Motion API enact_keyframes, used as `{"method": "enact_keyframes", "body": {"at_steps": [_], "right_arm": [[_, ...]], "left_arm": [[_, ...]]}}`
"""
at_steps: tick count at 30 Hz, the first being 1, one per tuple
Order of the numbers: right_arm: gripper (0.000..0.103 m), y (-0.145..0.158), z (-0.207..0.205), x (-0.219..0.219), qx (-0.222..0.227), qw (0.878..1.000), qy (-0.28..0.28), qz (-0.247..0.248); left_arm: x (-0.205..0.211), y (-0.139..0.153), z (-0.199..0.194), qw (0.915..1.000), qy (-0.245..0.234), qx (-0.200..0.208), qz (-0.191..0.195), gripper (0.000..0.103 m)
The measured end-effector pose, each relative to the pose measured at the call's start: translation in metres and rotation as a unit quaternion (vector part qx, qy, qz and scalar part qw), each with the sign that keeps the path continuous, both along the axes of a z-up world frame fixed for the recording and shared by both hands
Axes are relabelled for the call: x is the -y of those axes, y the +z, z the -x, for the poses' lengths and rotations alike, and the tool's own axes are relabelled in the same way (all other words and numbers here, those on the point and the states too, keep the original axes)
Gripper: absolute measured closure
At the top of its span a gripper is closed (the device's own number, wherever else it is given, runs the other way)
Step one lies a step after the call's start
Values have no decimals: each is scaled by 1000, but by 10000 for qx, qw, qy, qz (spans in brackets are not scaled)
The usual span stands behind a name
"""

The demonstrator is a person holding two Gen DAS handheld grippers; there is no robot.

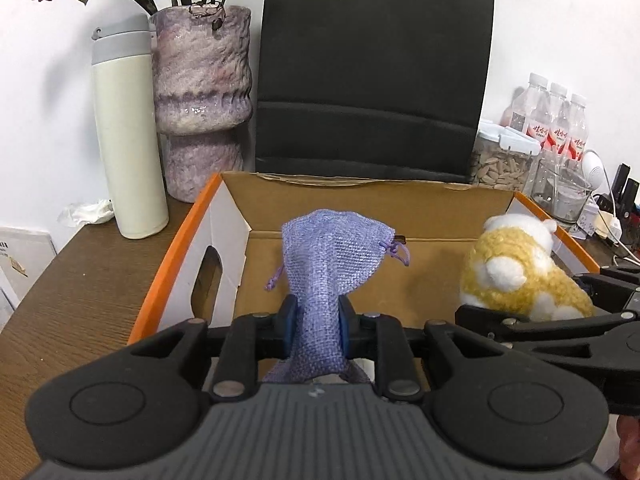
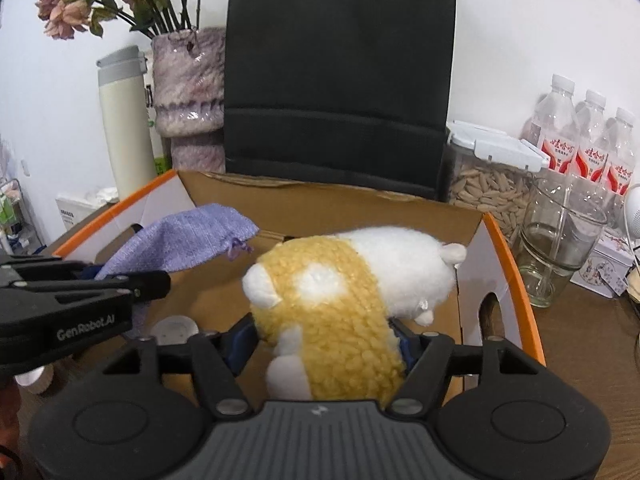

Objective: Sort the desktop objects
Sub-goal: 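Lift and carry the pouch and plush toy over the box with both grippers, then open both grippers to drop the pouch and plush toy into the box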

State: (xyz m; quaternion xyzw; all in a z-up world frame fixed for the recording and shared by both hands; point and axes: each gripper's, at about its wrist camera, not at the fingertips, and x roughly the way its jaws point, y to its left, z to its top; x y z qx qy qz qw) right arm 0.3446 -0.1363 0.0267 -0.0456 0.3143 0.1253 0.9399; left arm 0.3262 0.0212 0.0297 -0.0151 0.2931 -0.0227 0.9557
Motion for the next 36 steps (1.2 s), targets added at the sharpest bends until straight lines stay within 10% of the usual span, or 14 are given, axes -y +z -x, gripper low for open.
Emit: {"method": "enact_keyframes", "body": {"at_steps": [11, 36], "right_arm": [[0, 15, 7, 9, 126, 9997, -211, -70], [0, 63, 67, 26, 863, 9953, -100, -433]], "left_arm": [[2, 15, 12, 9961, 648, 411, -442, 1], [-9, 55, 66, 9909, 745, 1121, -7, 0]]}}
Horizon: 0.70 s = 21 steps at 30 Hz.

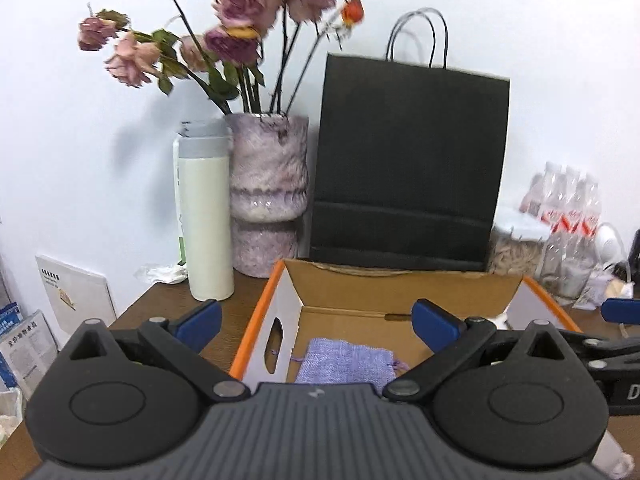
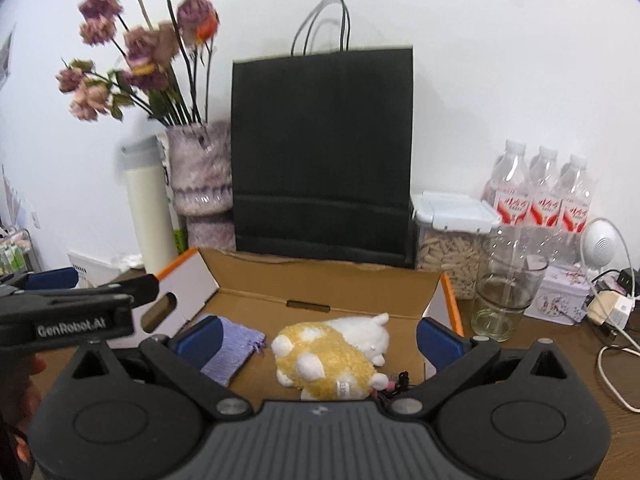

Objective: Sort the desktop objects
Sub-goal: 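Open both grippers to drop the pouch and plush toy into the box, then return both grippers to the table toward a white cap and the red rose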

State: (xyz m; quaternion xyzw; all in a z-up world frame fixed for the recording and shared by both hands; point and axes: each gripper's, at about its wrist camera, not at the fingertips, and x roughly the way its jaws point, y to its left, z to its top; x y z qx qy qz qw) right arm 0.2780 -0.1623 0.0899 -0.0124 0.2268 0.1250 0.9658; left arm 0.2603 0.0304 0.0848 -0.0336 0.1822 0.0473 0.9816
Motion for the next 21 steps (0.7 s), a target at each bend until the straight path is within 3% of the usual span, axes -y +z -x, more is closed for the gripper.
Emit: {"method": "enact_keyframes", "body": {"at_steps": [12, 21], "right_arm": [[0, 12, 74, 29, 297, 9995, -51, -14], [0, -18, 130, 45, 19, 9996, -40, 279]], "left_arm": [[-27, 5, 70, 10000, -90, 8, 20, 0], [-34, -18, 119, 9987, -320, -374, -162, 0]]}}
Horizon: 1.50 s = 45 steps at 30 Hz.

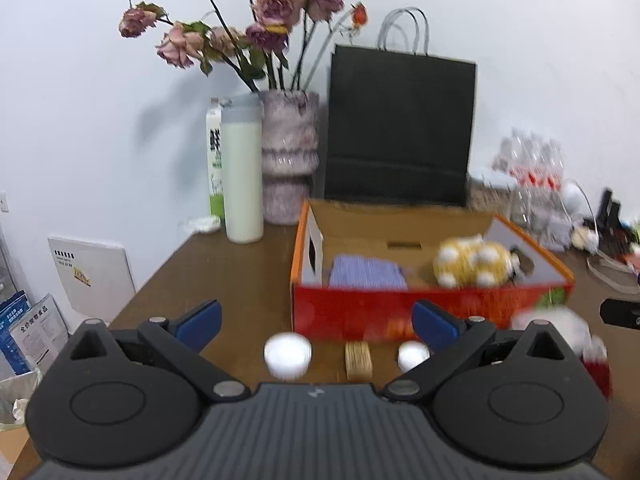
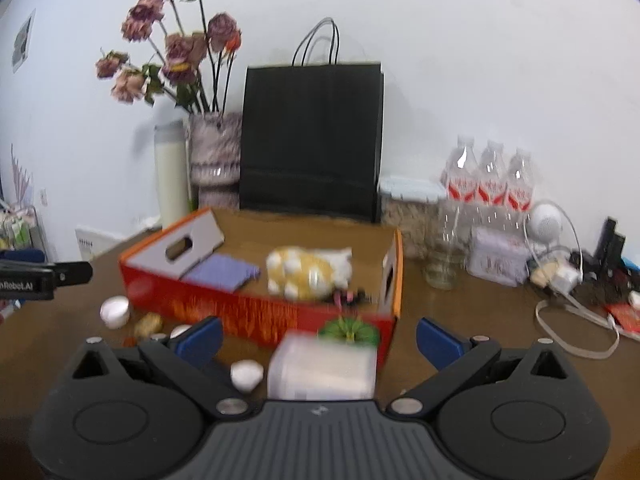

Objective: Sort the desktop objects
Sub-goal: 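Return both grippers to the table toward a white cap and the red rose, then grasp the white cap with the left gripper while the right gripper grasps the red rose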

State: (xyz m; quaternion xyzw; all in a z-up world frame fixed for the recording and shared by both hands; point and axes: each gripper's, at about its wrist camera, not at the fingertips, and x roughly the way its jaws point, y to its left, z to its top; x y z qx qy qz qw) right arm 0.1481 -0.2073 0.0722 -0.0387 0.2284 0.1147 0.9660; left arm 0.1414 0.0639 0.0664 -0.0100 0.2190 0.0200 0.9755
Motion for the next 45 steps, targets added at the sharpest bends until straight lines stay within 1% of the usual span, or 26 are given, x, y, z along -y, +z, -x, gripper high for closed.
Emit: {"method": "enact_keyframes", "body": {"at_steps": [7, 14, 17, 21, 26, 28, 31, 34, 36, 38, 39, 41, 43, 45], "right_arm": [[0, -34, 30, 10, -463, 9988, -142, 109], [0, -59, 38, 19, -791, 9963, -311, 148], [0, -65, 36, 19, -856, 9955, -357, 200], [1, -71, 32, 17, -876, 9944, -428, 412], [1, -74, 26, 21, -929, 9943, -378, 351], [3, -74, 23, 22, -894, 9945, -395, 377], [7, -74, 16, 24, -877, 9945, -444, 373], [11, -75, 9, 26, -904, 9944, -439, 319], [13, -76, 6, 26, -911, 9947, -383, 283], [14, -76, 3, 24, -891, 9950, -348, 286], [15, -76, 2, 22, -887, 9952, -320, 276], [21, -77, 1, 20, -879, 9953, -273, 286], [32, -79, -1, 18, -900, 9953, -223, 292], [36, -79, -2, 17, -892, 9955, -187, 242]], "left_arm": [[6, -27, 31, 9988, -252, -405, -109, 0], [28, -51, 42, 9936, -697, -832, -316, 0], [39, -57, 40, 9916, -810, -927, -385, 0], [47, -63, 37, 9895, -929, -1025, -421, 0], [53, -69, 33, 9879, -1013, -1103, -403, 1], [55, -70, 33, 9877, -1016, -1125, -375, 1], [56, -71, 31, 9877, -1011, -1140, -356, 10], [56, -73, 29, 9873, -1036, -1176, -275, 23], [56, -73, 29, 9874, -1051, -1155, -235, 26], [57, -73, 29, 9874, -1097, -1120, -198, 33], [57, -73, 30, 9874, -1118, -1100, -184, 34], [57, -73, 30, 9874, -1156, -1069, -175, 39], [58, -73, 31, 9872, -1197, -1037, -171, 44], [60, -73, 31, 9867, -1254, -1017, -167, 50]]}}
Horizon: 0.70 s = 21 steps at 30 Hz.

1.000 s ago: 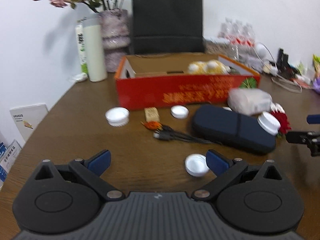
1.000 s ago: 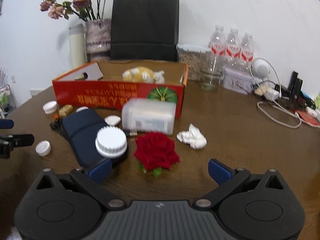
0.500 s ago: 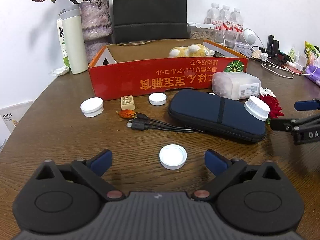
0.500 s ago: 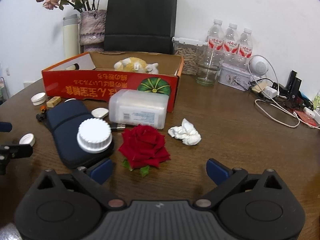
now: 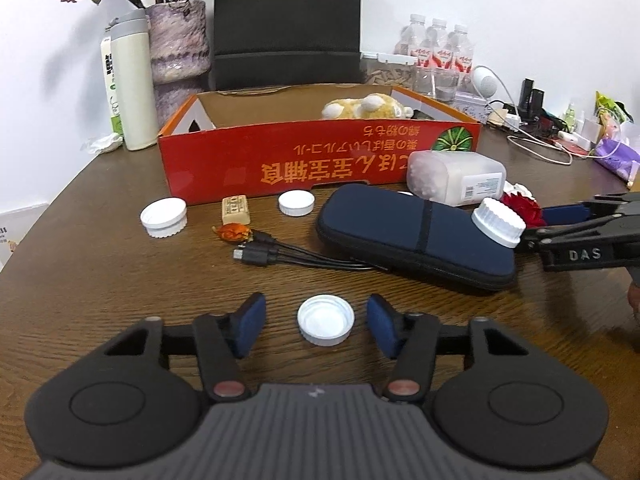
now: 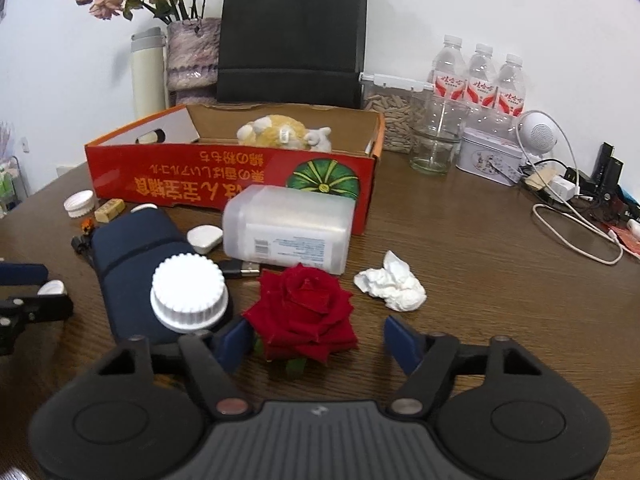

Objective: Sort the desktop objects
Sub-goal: 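Grasp the white cap with the left gripper while the right gripper grasps the red rose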

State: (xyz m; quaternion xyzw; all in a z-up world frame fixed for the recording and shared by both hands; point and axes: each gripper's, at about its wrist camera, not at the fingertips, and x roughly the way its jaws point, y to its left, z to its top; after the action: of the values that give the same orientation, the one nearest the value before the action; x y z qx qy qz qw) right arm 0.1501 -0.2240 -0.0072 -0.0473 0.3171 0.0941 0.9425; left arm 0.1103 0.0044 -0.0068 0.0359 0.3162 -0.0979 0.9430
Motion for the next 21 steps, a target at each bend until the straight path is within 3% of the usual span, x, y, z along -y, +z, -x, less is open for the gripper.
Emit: {"method": "enact_keyframes", "body": {"at_steps": [7, 10, 21], "right_arm": [[59, 0, 0, 2, -5, 9997, 60, -247], [60, 1, 1, 4, -3, 9994, 38, -344], [64, 6, 15, -1, 339, 9989, -6, -324]], "left_arm": [[2, 1, 1, 10000, -85, 27, 34, 68], [1, 1, 2, 9999, -80, 31, 65, 74], [-1, 2, 4, 9998, 29, 23, 210, 74]]}}
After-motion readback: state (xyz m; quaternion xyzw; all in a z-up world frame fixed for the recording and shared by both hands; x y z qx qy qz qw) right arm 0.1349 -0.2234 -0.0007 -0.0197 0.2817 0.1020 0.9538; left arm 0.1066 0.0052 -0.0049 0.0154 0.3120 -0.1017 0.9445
